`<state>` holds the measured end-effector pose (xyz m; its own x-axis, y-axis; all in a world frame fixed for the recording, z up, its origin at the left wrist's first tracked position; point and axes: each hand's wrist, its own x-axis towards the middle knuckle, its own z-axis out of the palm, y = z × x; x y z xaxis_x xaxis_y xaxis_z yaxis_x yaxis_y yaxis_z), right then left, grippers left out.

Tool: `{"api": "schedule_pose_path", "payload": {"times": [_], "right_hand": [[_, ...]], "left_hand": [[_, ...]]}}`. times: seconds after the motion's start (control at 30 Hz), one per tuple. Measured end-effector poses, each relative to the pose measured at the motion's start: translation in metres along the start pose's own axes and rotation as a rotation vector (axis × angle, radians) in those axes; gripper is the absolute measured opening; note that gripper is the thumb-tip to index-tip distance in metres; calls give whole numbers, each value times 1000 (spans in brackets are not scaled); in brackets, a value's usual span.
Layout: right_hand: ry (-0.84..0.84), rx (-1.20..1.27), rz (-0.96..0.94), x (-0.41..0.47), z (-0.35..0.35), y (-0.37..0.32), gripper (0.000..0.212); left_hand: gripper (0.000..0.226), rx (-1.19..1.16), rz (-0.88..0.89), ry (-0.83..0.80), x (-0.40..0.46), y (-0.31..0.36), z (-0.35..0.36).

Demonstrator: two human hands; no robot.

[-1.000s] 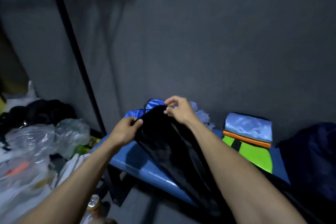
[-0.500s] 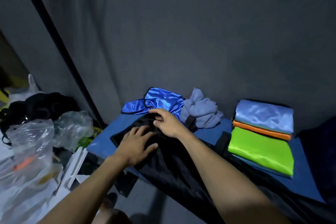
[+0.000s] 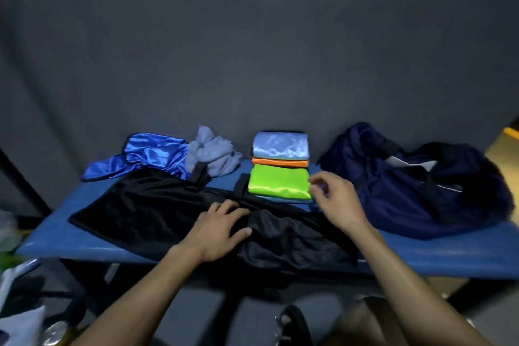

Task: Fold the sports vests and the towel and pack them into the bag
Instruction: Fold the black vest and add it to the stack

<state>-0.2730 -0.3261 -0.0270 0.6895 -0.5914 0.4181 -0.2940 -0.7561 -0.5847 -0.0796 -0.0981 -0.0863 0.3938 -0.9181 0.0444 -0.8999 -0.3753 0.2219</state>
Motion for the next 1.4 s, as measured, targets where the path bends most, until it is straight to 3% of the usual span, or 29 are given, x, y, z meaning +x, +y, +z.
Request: {"api": "schedule_pose_path", "payload": {"times": [0.07,0.17,0.33,0.4,0.57,0.7,0.83,1.0,1.13,1.27,1.4], "right_hand": [[64,-108,143,-27,-23,28,2],[130,-150,344,-56,-36,49,12],[74,232,633,-74,-32,46,44],[40,282,654,-77,-24,47,53],[61,359,625,-67,-15,48,42],[141,487,764,-55,-17,48,30],[123,401,820,-54,-15,51,27],[-56,220,825,-56,-27,57,54],[-119,195,818,-57,-29,58,53],[-157,73,691,-54,-28,50,45],[-198,271,673,-55,-23,47,29]], "left_hand": [[98,12,-3,-1,-1,-3,13],[96,8,-8,-2,-2,-4,16],[89,-47,-35,-36,-2,3,8],[89,-62,-49,-52,-3,3,7],[78,-87,-54,-97,0,4,4],[69,-35,-66,-138,4,7,-2],[70,94,-115,-175,15,23,-7],[66,130,-152,-107,18,33,-4],[63,199,41,112,19,40,3],[55,116,202,103,26,52,11],[49,26,323,138,31,78,13]]}}
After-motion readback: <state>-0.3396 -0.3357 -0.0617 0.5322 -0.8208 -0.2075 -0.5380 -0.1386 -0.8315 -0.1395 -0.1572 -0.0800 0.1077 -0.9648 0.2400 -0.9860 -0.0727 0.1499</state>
